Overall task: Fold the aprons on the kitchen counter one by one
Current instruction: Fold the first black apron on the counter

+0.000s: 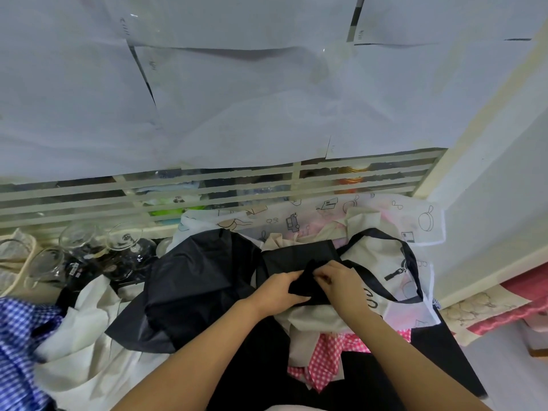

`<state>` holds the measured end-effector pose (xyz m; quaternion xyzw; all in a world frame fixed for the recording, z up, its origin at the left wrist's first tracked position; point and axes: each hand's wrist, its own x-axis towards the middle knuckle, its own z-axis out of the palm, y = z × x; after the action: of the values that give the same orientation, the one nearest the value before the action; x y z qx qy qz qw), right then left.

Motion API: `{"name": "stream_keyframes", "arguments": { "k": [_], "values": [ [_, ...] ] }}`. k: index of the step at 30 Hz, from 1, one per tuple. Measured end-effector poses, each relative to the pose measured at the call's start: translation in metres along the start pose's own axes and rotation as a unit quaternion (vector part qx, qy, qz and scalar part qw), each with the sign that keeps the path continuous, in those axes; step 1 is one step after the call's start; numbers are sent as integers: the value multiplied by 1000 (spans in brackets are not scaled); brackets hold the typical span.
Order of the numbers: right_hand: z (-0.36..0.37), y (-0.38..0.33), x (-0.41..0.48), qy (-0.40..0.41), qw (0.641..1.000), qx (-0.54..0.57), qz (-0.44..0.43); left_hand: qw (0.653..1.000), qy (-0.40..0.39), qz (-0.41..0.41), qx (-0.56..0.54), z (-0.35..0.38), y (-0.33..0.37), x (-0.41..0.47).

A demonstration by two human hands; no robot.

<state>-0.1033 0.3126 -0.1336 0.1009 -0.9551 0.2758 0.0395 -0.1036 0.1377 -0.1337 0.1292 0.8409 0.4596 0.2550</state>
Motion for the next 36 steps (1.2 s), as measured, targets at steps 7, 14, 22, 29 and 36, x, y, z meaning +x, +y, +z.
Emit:
{"name": "stream_keyframes", "arguments": {
  "k": [7, 14, 22, 29, 36],
  "values": [
    [0, 26, -14, -33, 991, -130, -16, 986, -3, -20, 167, 11, 4, 13],
    [-18, 25, 23, -129, 963, -212, -109, 977, -43, -12, 208, 13, 6, 18],
    [-18, 4, 50, -251, 924, -238, -166, 973, -31, -19, 230, 1, 11, 17],
    [-10, 18, 34, -203, 936, -194, -213, 971, 22, 7, 239, 3, 8, 24],
    [-10, 28, 26, -147, 945, -162, -243, 949, 79, 42, 301, 12, 11, 25]
  ]
}}
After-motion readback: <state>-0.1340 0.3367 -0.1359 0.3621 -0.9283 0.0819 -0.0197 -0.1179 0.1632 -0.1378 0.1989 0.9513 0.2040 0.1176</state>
